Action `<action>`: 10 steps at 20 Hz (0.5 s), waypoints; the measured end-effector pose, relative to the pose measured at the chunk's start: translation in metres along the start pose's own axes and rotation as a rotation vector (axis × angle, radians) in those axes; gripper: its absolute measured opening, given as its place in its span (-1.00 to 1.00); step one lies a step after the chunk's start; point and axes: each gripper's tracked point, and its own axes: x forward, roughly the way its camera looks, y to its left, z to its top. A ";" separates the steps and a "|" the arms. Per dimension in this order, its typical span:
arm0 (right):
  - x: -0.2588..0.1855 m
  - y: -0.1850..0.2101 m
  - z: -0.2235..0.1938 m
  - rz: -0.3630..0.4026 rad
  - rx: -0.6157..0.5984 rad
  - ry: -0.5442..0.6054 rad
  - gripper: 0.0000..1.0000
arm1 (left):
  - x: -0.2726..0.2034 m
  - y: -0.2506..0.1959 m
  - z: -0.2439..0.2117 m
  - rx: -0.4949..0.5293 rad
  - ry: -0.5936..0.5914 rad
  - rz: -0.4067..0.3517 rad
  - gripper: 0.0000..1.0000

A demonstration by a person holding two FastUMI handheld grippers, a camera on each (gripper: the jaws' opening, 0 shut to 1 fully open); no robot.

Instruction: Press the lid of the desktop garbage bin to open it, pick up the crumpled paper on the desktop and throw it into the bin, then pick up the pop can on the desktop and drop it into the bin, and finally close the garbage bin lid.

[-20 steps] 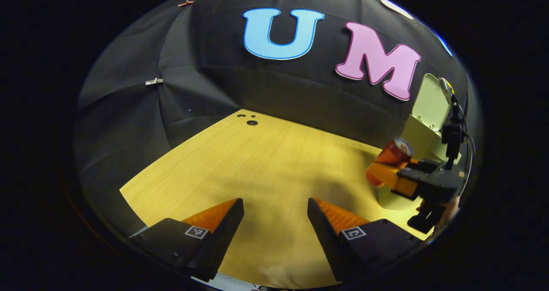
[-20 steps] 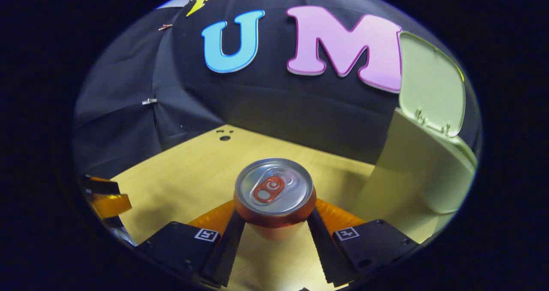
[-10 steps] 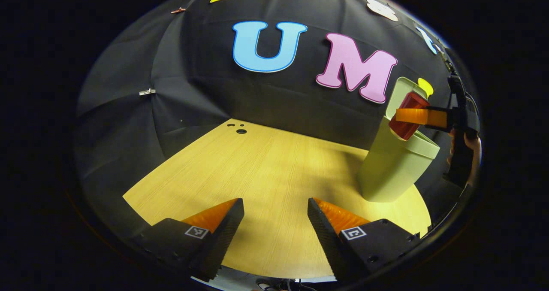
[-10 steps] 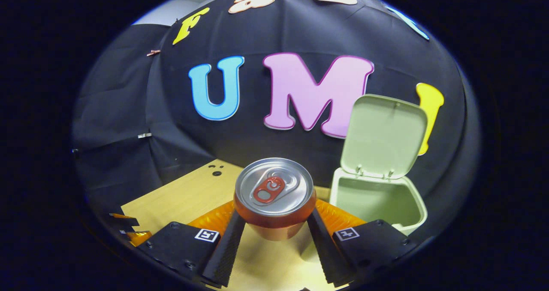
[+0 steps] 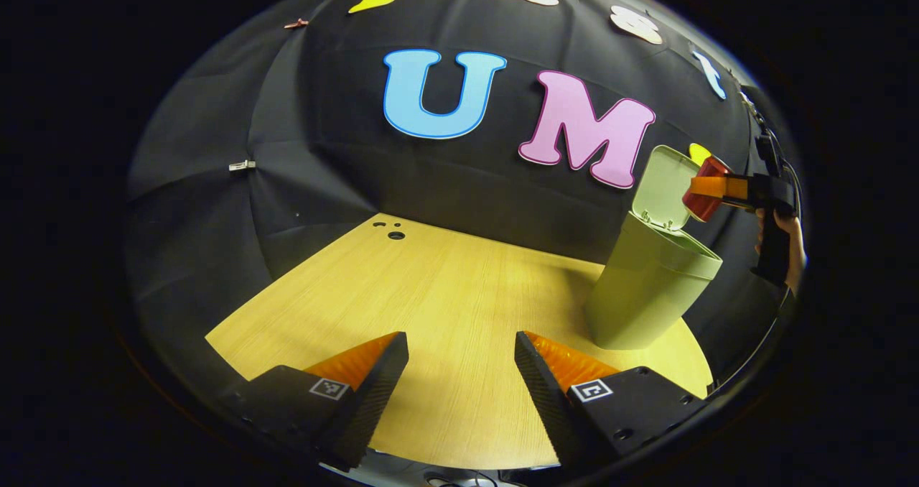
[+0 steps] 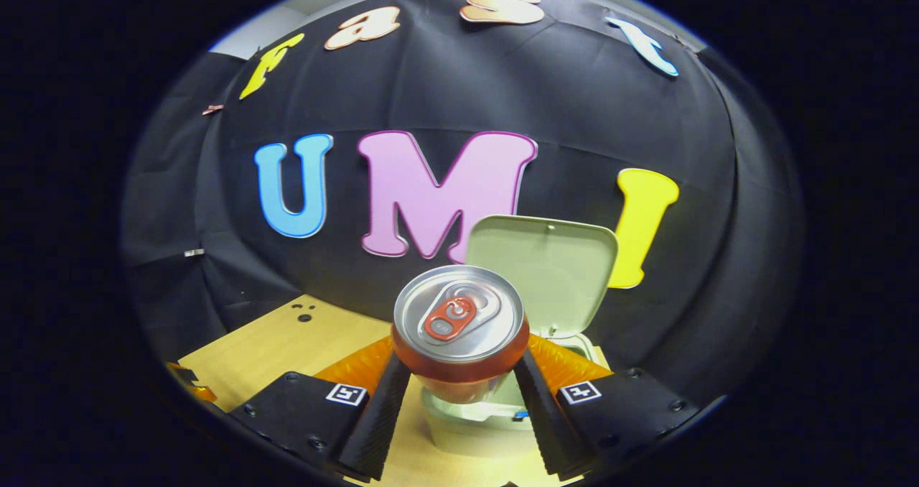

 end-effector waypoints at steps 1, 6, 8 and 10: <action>0.006 -0.008 -0.006 -0.009 0.005 0.014 0.63 | 0.004 0.001 0.000 0.000 -0.001 0.016 0.92; 0.032 -0.029 -0.038 -0.022 0.019 0.078 0.64 | 0.018 -0.003 -0.008 -0.067 0.033 0.069 0.92; 0.038 -0.031 -0.051 -0.019 0.012 0.103 0.64 | 0.023 -0.006 -0.011 -0.070 0.042 0.077 0.92; 0.044 -0.034 -0.060 -0.020 0.008 0.120 0.65 | 0.027 -0.008 -0.016 -0.057 0.056 0.079 0.92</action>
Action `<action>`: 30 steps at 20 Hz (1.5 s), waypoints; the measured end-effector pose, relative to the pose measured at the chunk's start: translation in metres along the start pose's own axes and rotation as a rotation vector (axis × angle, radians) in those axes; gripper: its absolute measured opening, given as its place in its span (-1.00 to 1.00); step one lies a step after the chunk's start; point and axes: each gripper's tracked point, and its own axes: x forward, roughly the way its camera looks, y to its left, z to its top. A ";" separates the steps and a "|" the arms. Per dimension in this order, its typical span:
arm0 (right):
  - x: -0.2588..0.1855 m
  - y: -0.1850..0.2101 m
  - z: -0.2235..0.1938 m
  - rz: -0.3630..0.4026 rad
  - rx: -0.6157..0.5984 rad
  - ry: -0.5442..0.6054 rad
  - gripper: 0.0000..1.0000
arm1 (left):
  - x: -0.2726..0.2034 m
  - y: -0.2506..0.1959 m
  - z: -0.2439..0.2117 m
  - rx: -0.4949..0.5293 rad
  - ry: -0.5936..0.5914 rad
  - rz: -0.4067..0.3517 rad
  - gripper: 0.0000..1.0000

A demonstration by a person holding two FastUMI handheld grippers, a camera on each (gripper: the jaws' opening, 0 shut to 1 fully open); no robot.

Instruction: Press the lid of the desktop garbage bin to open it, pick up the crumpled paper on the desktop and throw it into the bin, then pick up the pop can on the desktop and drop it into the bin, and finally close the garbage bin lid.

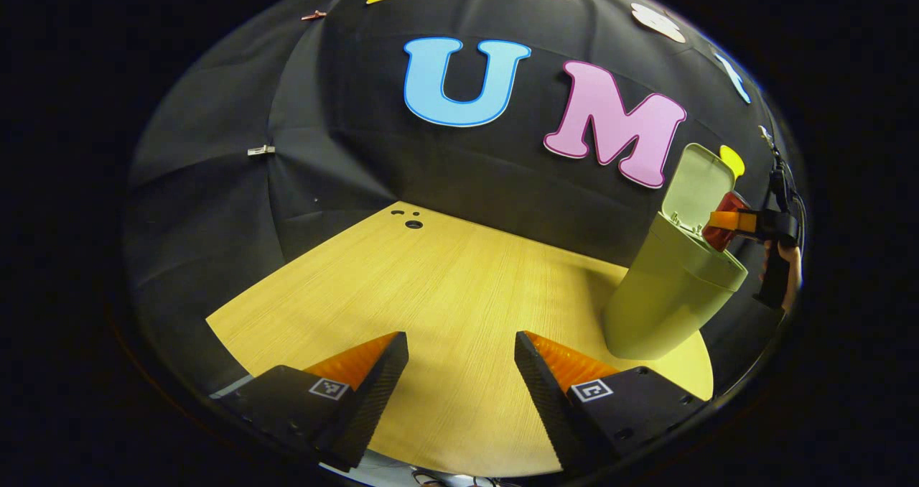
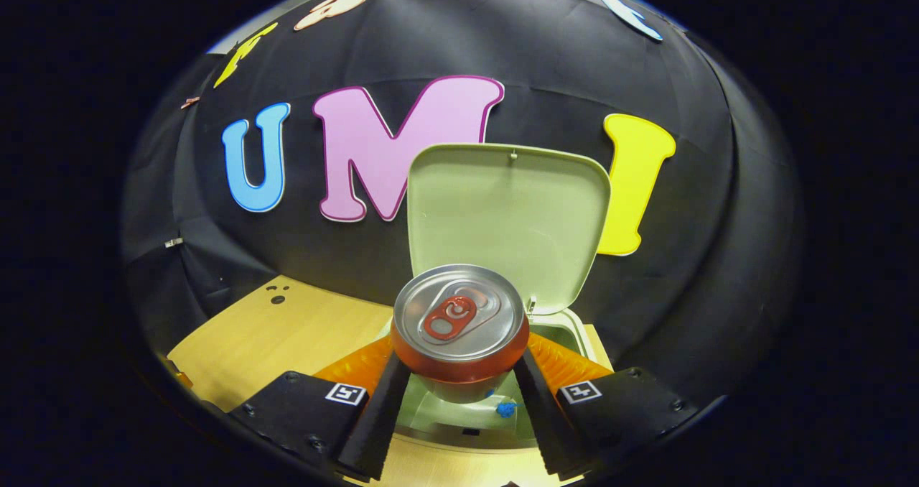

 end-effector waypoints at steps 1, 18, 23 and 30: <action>0.001 -0.003 -0.003 0.001 0.001 0.010 0.65 | 0.003 -0.001 -0.002 0.008 0.008 0.000 0.92; -0.007 0.000 0.035 -0.044 0.004 -0.079 0.96 | 0.022 0.011 -0.013 0.011 0.071 -0.013 0.92; -0.021 0.002 0.084 -0.029 0.009 -0.156 0.95 | 0.023 0.014 -0.017 0.003 0.076 -0.015 0.92; -0.024 -0.008 0.139 -0.051 0.004 -0.245 0.95 | 0.016 0.024 -0.022 -0.004 0.071 0.003 0.92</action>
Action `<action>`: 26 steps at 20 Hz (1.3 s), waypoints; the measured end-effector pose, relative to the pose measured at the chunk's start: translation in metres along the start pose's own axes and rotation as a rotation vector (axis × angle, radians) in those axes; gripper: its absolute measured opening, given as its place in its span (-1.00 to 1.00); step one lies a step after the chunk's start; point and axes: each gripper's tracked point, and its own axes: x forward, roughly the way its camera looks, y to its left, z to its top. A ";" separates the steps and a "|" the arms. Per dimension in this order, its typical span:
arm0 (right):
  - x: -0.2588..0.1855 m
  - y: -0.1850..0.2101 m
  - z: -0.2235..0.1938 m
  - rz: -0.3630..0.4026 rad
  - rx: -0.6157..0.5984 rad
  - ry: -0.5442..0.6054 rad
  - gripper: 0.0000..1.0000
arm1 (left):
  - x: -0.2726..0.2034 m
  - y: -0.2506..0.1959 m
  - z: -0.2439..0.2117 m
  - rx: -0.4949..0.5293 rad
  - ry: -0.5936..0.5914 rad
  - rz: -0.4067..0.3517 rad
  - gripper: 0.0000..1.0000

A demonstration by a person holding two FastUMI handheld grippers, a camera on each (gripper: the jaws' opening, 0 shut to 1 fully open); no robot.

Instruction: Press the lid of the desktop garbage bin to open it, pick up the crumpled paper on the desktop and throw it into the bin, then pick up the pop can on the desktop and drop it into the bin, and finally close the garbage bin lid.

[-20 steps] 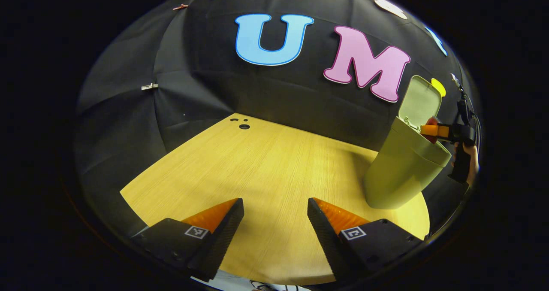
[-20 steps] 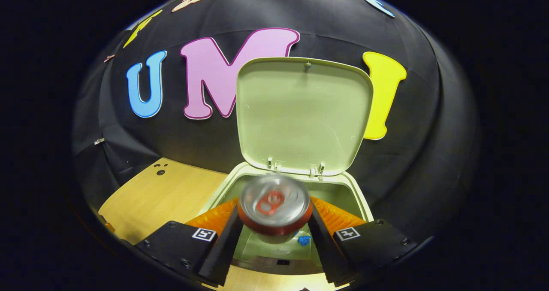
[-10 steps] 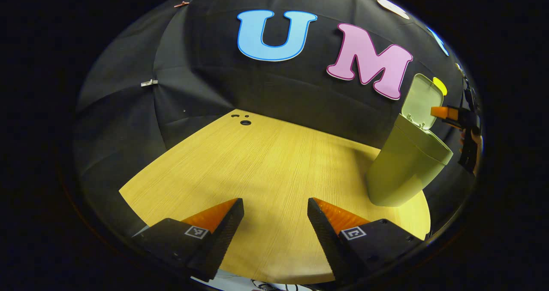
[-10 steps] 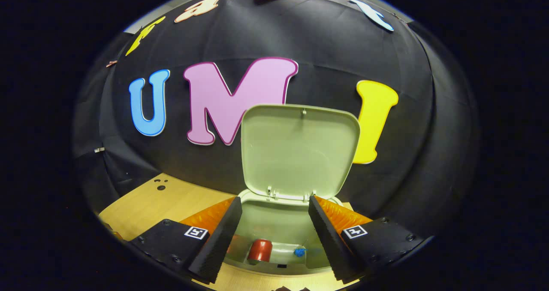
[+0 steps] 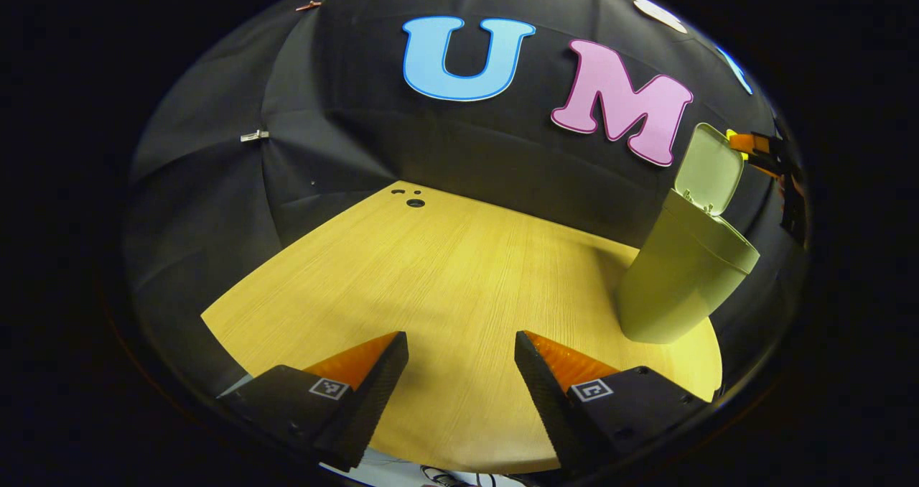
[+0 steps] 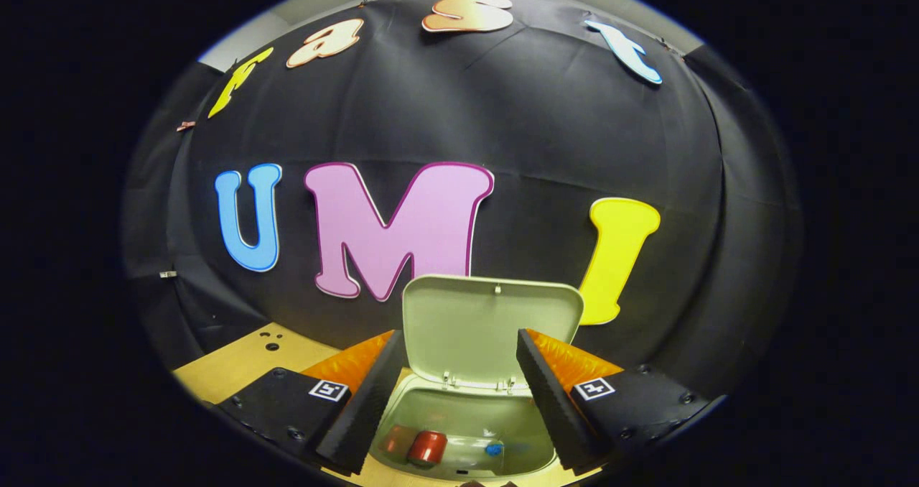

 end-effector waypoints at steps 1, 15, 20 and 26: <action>0.004 -0.001 0.007 -0.002 -0.002 -0.006 0.95 | -0.002 0.004 -0.002 -0.007 0.002 0.006 0.92; 0.092 -0.025 0.058 -0.044 0.030 0.025 0.95 | -0.033 0.086 -0.023 -0.143 0.013 0.192 0.92; 0.111 -0.029 0.028 -0.051 0.058 0.124 0.95 | -0.046 0.102 -0.028 -0.163 0.010 0.225 0.92; 0.092 -0.022 0.020 -0.022 0.068 0.152 0.92 | -0.042 0.094 -0.029 -0.153 0.016 0.188 0.92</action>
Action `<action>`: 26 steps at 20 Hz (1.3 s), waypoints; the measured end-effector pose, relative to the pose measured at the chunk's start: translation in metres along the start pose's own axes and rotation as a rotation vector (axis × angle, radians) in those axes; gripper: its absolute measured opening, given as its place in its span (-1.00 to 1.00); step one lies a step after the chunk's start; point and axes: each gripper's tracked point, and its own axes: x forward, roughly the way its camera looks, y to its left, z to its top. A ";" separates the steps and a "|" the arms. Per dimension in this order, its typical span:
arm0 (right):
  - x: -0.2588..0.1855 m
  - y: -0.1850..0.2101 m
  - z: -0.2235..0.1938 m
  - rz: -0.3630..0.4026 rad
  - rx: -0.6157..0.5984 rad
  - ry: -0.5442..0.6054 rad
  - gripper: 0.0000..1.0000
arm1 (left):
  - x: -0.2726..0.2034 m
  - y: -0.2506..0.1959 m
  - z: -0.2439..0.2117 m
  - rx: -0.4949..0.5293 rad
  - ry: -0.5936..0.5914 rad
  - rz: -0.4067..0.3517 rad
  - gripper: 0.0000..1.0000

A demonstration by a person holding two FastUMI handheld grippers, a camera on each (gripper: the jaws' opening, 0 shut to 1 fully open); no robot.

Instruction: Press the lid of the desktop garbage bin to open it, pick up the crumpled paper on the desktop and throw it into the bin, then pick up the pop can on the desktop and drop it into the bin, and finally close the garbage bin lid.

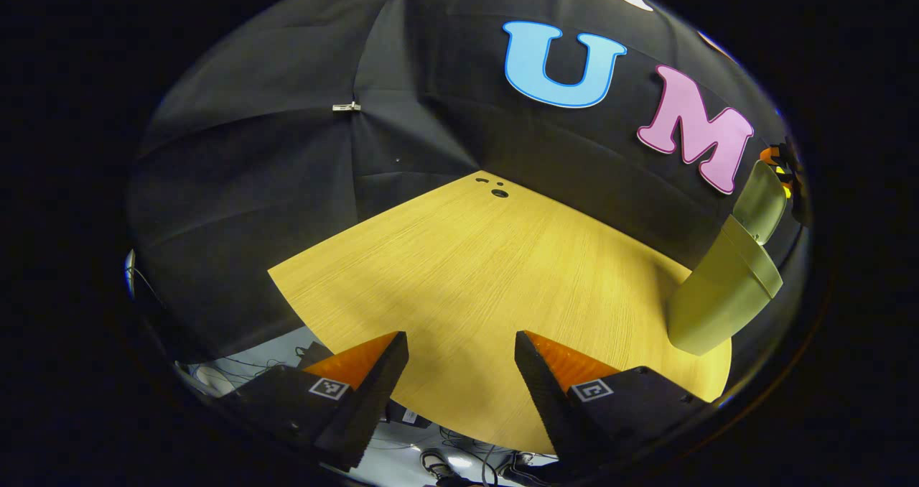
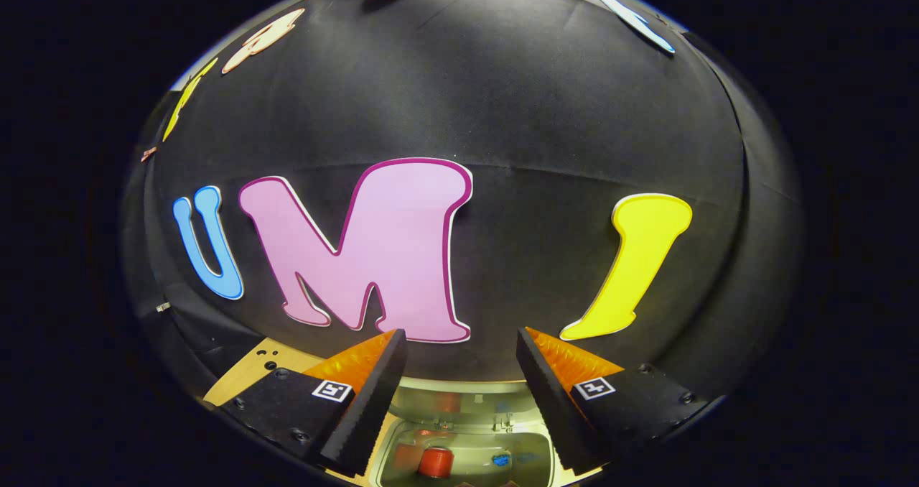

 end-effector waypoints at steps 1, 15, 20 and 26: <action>-0.006 0.001 -0.003 0.002 -0.008 0.000 0.92 | 0.001 -0.005 0.000 0.009 -0.001 -0.013 0.92; -0.076 0.008 -0.098 -0.008 0.037 0.108 0.92 | 0.002 -0.042 0.002 0.177 -0.009 -0.187 0.92; -0.088 0.005 -0.153 -0.028 0.053 0.189 0.92 | -0.004 -0.040 -0.009 0.179 0.014 -0.205 0.92; -0.104 0.001 -0.194 -0.060 0.051 0.243 0.93 | -0.012 -0.041 -0.015 0.227 0.027 -0.239 0.92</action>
